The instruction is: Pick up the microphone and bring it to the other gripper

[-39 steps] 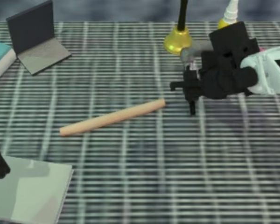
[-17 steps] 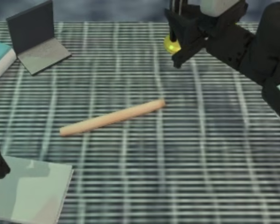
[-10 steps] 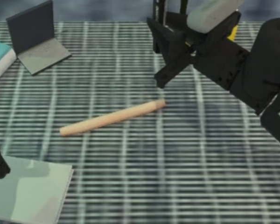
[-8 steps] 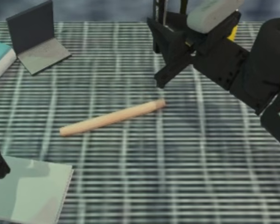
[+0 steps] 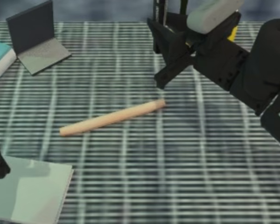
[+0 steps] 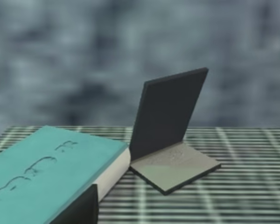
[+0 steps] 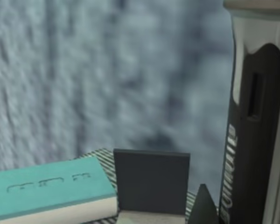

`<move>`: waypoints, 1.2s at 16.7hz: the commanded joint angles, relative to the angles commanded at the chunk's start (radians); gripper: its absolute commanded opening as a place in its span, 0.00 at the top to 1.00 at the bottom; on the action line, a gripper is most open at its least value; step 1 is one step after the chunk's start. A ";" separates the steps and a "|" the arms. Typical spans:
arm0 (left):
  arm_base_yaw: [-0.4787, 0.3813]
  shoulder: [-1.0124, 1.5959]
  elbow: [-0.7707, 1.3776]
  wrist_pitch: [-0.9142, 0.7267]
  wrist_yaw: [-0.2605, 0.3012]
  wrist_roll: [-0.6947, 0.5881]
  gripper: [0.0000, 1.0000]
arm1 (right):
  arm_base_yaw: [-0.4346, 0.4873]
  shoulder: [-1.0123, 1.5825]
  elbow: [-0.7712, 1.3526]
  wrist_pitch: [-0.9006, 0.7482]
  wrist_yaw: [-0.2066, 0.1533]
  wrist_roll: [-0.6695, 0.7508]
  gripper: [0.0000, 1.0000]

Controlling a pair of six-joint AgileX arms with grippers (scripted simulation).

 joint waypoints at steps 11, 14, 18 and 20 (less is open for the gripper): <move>-0.130 0.629 0.392 0.281 0.439 0.005 0.00 | 0.000 0.000 0.000 0.000 0.000 0.000 1.00; -0.175 0.887 0.540 0.387 0.602 0.007 0.00 | 0.000 0.000 0.000 0.000 0.000 0.000 1.00; -0.227 1.170 0.700 0.501 0.781 0.005 0.00 | 0.000 0.000 0.000 0.000 0.000 0.000 1.00; -0.245 1.261 0.753 0.539 0.841 0.004 0.00 | 0.000 0.000 0.000 0.000 0.000 0.000 1.00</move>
